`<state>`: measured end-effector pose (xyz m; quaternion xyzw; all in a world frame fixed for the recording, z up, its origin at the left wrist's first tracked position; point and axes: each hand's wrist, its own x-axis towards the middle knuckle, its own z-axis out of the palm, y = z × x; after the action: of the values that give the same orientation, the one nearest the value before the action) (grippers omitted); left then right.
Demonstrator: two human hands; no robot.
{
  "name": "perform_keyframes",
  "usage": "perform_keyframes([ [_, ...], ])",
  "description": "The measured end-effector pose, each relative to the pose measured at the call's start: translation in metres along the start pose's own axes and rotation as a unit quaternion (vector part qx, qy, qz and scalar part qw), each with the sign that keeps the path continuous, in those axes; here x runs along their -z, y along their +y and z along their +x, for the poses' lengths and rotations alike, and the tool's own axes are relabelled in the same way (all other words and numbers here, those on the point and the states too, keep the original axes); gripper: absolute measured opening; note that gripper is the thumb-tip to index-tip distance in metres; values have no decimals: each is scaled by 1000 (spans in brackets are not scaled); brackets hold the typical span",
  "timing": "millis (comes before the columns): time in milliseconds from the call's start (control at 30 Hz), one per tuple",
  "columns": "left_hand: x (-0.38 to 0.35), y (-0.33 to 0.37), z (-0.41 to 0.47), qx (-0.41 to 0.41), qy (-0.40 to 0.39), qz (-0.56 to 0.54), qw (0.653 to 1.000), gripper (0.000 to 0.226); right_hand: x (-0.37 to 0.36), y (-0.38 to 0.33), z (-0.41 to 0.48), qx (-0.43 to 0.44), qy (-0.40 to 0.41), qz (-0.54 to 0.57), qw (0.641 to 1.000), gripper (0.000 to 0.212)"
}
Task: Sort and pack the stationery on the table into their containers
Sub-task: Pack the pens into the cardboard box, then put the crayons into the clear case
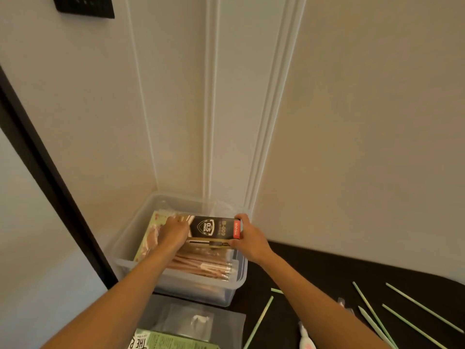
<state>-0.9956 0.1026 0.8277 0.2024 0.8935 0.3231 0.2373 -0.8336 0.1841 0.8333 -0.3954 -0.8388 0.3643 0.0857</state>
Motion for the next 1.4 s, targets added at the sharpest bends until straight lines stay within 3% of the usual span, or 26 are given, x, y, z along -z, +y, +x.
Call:
perform_keyframes([
  [133, -10, -12, 13, -29, -27, 38, 998, 35, -11, 8, 7, 37, 18, -224, 974, 40],
  [300, -16, -32, 14, -93, 28, 146, 984, 32, -20, 18, 6, 46, 66, -251, 965, 41],
  [500, -20, -29, -10, -95, 62, 223, 968, 25, -8, 19, -9, 27, 13, -145, 989, 47],
  [700, -28, -4, -72, -258, 88, 50, 961, 27, 6, 37, -46, -27, 77, 27, 996, 52],
  [833, -45, -2, -119, -335, 21, 56, 940, 29, 12, 63, -77, -89, 136, 68, 984, 54],
  [967, -70, -28, -144, -373, -73, 129, 916, 22, 6, 89, -108, -115, 145, 86, 979, 54],
  [1167, -94, -89, -151, -342, -76, 356, 866, 37, -36, 125, -155, -98, 68, 47, 992, 39],
  [1400, -97, -124, -114, -325, -55, 486, 810, 36, -89, 123, -168, -8, -88, -3, 996, 29],
])
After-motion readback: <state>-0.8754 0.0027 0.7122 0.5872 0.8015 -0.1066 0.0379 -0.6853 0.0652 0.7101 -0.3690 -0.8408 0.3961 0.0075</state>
